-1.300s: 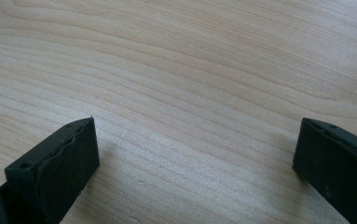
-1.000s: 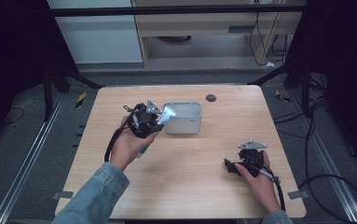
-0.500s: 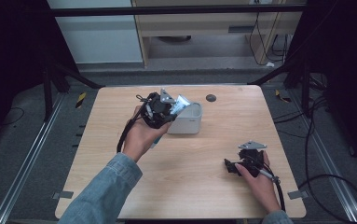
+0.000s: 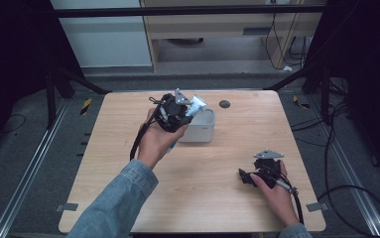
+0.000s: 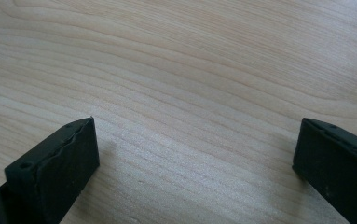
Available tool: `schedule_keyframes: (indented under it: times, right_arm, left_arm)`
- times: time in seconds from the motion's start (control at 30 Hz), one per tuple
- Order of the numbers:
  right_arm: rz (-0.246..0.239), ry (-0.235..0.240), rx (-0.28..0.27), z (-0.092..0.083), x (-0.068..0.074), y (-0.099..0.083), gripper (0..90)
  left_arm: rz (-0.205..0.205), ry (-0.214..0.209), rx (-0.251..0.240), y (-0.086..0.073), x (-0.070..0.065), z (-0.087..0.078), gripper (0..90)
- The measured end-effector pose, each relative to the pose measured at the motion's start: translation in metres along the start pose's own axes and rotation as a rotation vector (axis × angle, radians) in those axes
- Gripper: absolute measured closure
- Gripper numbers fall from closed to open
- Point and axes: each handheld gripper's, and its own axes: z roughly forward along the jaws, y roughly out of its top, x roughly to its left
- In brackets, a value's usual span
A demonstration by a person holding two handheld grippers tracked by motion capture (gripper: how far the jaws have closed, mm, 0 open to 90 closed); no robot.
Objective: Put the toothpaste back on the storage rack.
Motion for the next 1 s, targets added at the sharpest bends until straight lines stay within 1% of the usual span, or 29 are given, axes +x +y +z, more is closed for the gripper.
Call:
schedule_keyframes:
  times: [0.13,0.27,0.47,0.57,0.7,0.77,0.83,0.87,0.93,1.0]
  right_arm:
    - [0.0,0.0,-0.001,0.0,0.0,0.0,0.4]
    - [-0.001,0.0,-0.001,0.0,0.0,0.0,0.4]
    - [-0.001,0.0,0.001,0.0,0.0,0.0,0.4]
    - [0.0,0.001,0.0,0.0,0.0,0.0,0.4]
    - [0.0,0.0,0.0,0.0,0.0,0.0,0.4]
    - [-0.001,0.001,0.0,0.0,0.0,0.0,0.4]
    - [0.0,0.0,0.001,0.0,0.0,0.0,0.4]
    - [0.0,0.0,0.001,0.0,0.0,0.0,0.4]
    - [-0.001,0.0,0.001,0.0,0.0,0.0,0.4]
    - [0.0,-0.001,0.001,0.0,0.0,0.0,0.4]
  left_arm:
    - [-0.017,0.009,-0.021,0.004,0.0,-0.001,78.2]
    - [-0.025,0.017,-0.036,0.007,-0.001,0.0,78.2]
    - [-0.044,0.02,-0.062,0.013,-0.002,0.001,78.1]
    - [-0.047,0.023,-0.066,0.016,-0.003,0.002,78.1]
    - [-0.038,0.037,-0.081,0.021,-0.006,0.004,78.1]
    - [-0.045,0.043,-0.084,0.023,-0.006,0.005,78.1]
    - [-0.047,0.047,-0.09,0.023,-0.006,0.007,78.2]
    - [-0.041,0.05,-0.083,0.024,-0.006,0.008,78.2]
    - [-0.038,0.052,-0.087,0.024,-0.007,0.009,78.2]
    - [-0.043,0.053,-0.094,0.025,-0.007,0.01,78.2]
